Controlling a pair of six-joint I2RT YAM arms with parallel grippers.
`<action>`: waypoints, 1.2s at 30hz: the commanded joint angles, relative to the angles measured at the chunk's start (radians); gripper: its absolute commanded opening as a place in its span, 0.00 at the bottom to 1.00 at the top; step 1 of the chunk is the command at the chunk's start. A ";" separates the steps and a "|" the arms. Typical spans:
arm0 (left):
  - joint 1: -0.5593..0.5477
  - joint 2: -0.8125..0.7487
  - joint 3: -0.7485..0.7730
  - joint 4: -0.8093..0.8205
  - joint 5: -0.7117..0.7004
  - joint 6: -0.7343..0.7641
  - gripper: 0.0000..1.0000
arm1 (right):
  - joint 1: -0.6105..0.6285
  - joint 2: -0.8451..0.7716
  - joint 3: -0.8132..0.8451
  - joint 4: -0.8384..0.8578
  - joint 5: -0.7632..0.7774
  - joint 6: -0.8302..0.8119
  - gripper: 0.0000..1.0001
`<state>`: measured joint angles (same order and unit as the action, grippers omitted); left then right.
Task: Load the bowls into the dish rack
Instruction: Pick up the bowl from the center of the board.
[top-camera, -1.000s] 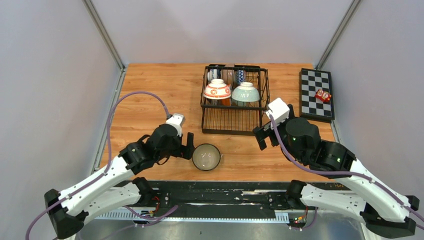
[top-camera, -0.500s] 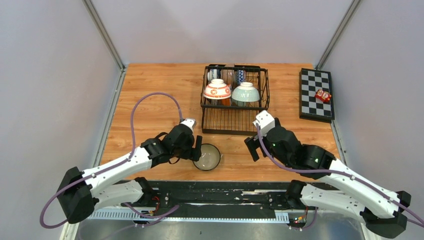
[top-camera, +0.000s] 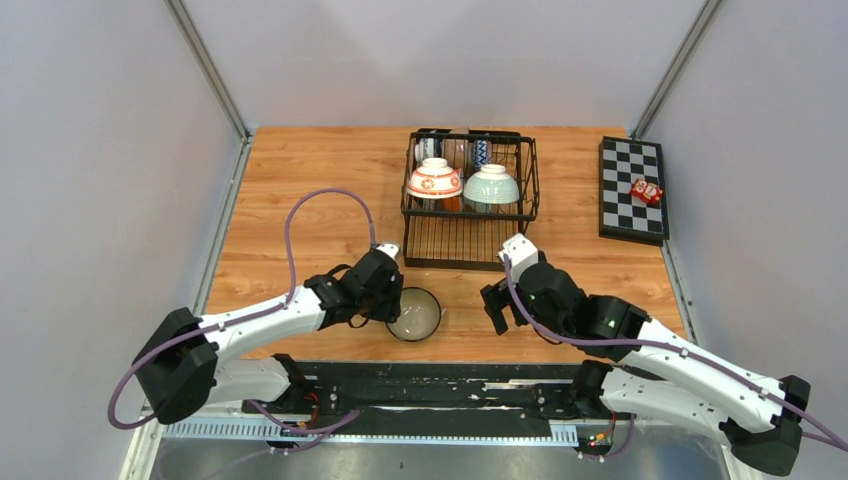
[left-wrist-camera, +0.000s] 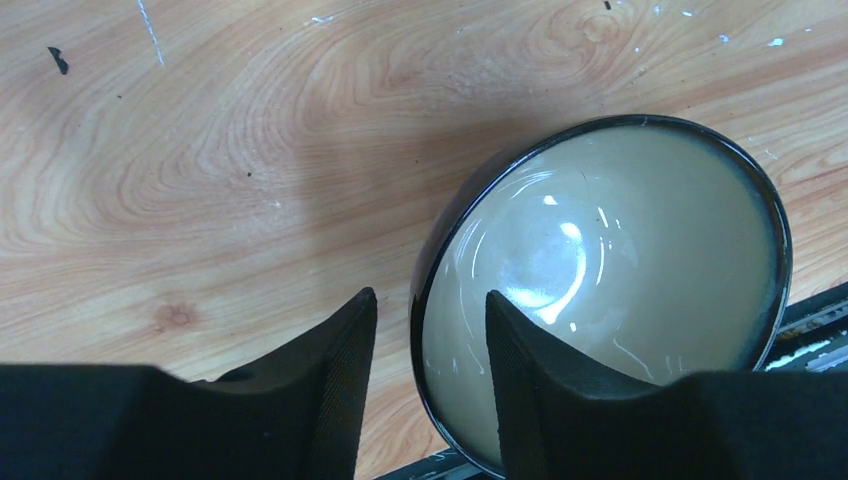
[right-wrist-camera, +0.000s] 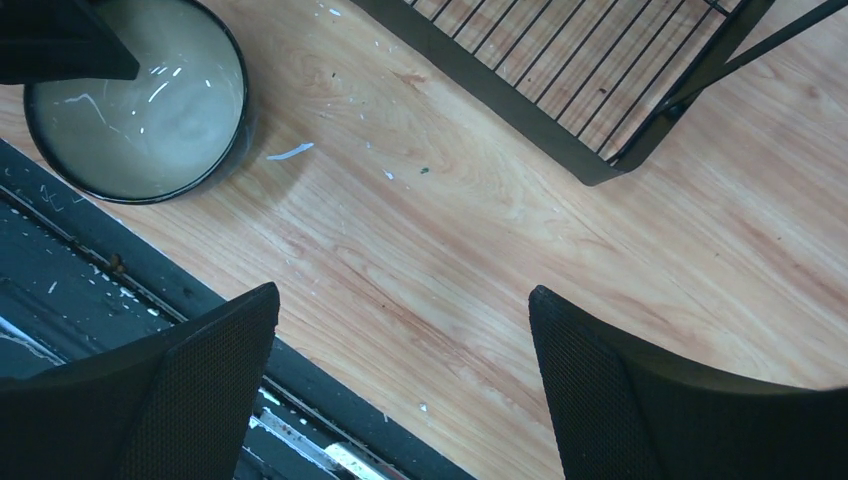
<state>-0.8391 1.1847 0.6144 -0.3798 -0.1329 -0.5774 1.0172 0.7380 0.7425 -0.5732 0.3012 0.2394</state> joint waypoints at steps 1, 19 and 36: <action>-0.002 0.031 -0.004 0.043 0.007 -0.006 0.43 | 0.012 -0.001 -0.023 0.035 -0.030 0.045 0.96; -0.002 0.005 -0.012 0.065 0.016 -0.013 0.00 | 0.012 0.033 -0.070 0.108 -0.101 0.119 0.96; 0.003 -0.246 -0.075 0.166 0.106 -0.044 0.00 | 0.011 -0.067 -0.164 0.343 -0.286 0.264 0.98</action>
<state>-0.8391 1.0119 0.5499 -0.3214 -0.0681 -0.5888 1.0172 0.7067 0.6094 -0.3241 0.0696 0.4561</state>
